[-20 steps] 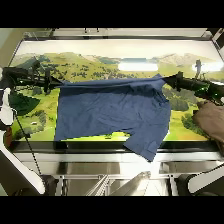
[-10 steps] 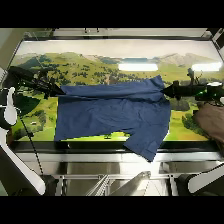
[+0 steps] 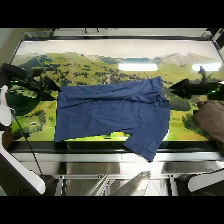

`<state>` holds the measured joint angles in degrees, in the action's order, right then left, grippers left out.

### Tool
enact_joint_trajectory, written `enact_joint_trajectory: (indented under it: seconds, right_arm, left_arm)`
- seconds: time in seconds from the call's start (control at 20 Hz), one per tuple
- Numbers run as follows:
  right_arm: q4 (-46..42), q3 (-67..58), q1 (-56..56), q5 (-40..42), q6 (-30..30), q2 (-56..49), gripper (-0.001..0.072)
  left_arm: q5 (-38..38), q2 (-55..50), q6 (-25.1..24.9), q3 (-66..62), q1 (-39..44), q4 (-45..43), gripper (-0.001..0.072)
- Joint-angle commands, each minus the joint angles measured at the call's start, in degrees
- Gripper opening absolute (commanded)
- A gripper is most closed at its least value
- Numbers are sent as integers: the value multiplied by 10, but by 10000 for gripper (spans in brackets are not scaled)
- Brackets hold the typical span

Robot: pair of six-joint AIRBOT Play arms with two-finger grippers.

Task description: Fold the shirts.

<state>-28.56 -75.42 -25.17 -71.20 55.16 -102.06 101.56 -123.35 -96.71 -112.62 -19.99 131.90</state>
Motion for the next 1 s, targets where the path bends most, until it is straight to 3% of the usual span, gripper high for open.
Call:
enact_joint_trajectory:
  seconds: [0.0,0.2,0.5,0.65,0.95]
  right_arm:
    - [-70,7,-42,-33,38,75,368]
    - [-120,89,-51,3,49,174,368]
    - [-104,210,-35,37,33,236,368]
    - [-82,212,-33,28,31,238,368]
    - [-57,212,-33,21,16,250,368]
  left_arm:
    - [36,58,23,17,-26,-25,703]
    - [12,208,2,186,-34,-117,702]
    - [-135,407,-3,552,-35,-145,696]
    - [-181,416,-33,639,-52,-147,696]
    - [-181,342,-103,681,-88,-75,696]
